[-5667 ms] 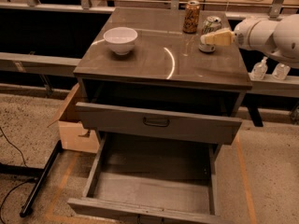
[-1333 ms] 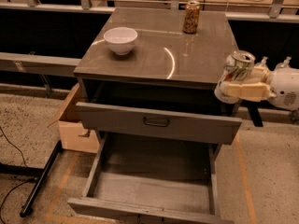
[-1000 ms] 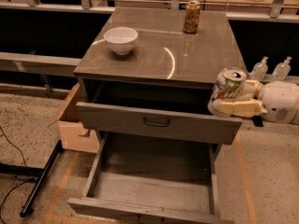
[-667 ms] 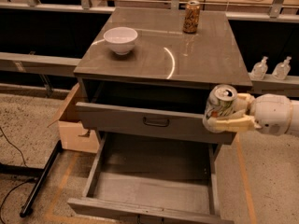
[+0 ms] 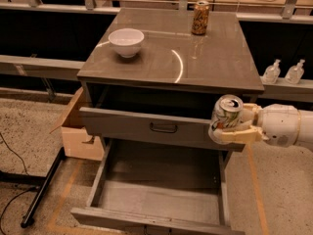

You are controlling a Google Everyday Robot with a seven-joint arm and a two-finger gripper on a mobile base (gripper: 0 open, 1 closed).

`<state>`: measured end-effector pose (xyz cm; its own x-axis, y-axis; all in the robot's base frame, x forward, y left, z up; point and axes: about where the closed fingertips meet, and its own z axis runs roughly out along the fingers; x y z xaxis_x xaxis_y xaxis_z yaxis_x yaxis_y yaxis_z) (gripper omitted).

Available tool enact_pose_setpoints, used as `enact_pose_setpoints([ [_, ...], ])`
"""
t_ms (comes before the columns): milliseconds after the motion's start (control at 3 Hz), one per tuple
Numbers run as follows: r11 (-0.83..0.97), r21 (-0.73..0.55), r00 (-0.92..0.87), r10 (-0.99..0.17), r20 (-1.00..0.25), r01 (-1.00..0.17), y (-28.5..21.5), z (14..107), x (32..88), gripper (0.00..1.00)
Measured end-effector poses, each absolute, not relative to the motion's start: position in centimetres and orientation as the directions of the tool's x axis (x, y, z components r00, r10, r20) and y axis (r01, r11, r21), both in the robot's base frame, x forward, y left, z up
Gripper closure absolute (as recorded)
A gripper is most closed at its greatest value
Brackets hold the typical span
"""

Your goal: Place 7up can into middle drawer

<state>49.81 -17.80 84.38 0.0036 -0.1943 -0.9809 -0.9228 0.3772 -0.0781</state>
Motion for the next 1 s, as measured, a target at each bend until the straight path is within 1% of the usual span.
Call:
enact_pose_setpoints([
  [333, 0.378, -0.053, -0.014, -0.172, -0.985, -0.924, -15.6, 81.1, 48.4, 1.00],
  [667, 0.391, -0.021, -0.035, -0.136, -0.990, -0.920, -12.0, 76.0, 46.6, 1.00],
  [1000, 0.399, -0.049, -0.016, -0.157, -0.987, -0.916, -8.0, 70.5, 45.1, 1.00],
])
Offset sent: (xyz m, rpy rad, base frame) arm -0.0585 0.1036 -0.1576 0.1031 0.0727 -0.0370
